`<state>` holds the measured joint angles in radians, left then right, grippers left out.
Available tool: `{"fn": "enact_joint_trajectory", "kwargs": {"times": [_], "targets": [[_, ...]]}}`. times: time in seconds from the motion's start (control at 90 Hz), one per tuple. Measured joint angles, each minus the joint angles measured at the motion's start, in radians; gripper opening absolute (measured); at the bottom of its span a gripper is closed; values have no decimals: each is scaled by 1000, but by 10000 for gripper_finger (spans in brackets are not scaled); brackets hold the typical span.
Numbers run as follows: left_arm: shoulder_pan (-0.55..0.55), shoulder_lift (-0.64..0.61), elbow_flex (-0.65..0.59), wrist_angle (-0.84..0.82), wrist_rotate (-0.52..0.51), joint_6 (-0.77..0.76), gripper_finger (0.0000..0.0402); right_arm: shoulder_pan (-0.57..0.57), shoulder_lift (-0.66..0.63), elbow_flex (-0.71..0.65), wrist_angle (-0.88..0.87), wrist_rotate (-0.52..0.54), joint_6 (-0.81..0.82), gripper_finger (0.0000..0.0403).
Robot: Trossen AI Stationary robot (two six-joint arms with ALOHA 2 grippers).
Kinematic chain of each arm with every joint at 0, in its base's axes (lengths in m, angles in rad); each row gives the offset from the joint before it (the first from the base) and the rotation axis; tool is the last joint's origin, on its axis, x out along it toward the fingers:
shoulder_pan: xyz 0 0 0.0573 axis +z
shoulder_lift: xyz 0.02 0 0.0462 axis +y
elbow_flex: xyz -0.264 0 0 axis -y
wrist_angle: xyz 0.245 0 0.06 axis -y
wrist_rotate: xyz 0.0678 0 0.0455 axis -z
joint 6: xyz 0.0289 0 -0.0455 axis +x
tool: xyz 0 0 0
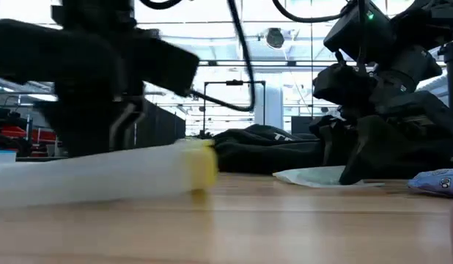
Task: Unpack backpack
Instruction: Put the earphones into the green zip bag
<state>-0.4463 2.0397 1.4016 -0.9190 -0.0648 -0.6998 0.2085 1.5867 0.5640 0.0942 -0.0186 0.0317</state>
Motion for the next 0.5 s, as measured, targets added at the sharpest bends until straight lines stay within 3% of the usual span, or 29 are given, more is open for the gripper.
{"fn": "enact_joint_trajectory", "kwargs": {"times": [0.211,0.5], "targets": [[69,-26,47,-11,-87,-131,163,-7,0,0,4,-2,-8,180],[165,-29,100,98,-81,-293,164,-29,6,0,8,-2,15,180]]}}
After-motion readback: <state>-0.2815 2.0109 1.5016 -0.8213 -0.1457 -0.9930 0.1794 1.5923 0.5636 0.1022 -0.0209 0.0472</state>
